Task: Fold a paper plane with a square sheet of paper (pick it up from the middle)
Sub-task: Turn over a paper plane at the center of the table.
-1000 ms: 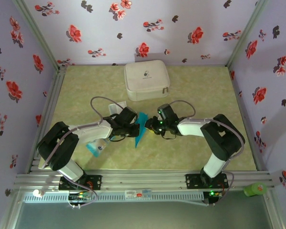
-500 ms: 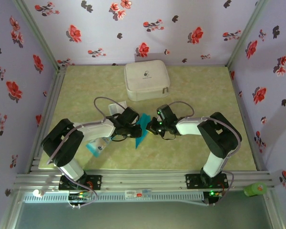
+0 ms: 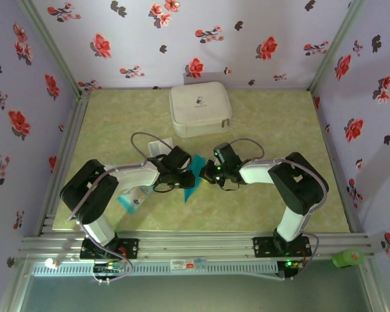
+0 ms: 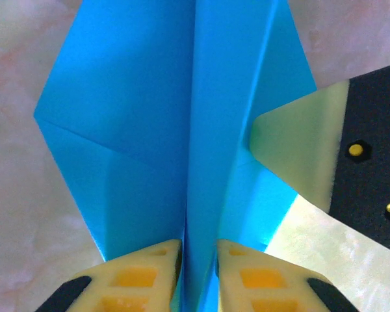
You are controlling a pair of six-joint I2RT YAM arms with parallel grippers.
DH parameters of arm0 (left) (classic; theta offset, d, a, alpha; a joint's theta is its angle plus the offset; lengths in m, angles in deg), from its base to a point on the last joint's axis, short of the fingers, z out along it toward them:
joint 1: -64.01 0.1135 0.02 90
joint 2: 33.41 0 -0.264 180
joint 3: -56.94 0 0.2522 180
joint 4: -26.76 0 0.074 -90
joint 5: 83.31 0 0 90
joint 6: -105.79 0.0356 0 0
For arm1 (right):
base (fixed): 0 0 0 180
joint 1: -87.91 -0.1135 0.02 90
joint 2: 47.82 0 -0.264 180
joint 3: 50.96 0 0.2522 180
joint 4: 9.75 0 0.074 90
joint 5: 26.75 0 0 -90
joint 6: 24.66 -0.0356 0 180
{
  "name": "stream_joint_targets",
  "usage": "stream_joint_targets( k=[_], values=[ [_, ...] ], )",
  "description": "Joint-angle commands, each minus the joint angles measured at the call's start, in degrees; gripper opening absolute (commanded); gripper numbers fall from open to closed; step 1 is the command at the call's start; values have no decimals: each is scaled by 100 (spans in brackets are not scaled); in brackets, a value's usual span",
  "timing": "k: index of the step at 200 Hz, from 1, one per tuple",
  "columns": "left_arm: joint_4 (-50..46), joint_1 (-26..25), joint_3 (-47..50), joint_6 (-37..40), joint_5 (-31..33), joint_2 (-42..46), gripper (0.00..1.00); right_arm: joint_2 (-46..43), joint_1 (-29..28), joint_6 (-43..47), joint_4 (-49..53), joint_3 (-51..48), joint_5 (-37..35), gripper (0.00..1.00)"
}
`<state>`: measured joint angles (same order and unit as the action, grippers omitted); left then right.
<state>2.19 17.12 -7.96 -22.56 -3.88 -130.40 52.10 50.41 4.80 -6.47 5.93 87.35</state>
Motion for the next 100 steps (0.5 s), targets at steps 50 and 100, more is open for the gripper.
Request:
stream_joint_targets(
  k=[50,100],
  values=[
    [-209,-53,-164,197,213,-115,20,53,-39,-28,-112,82,47,9],
    [-44,-65,-77,198,233,148,26,28,-40,-24,-112,55,17,9]
  ],
)
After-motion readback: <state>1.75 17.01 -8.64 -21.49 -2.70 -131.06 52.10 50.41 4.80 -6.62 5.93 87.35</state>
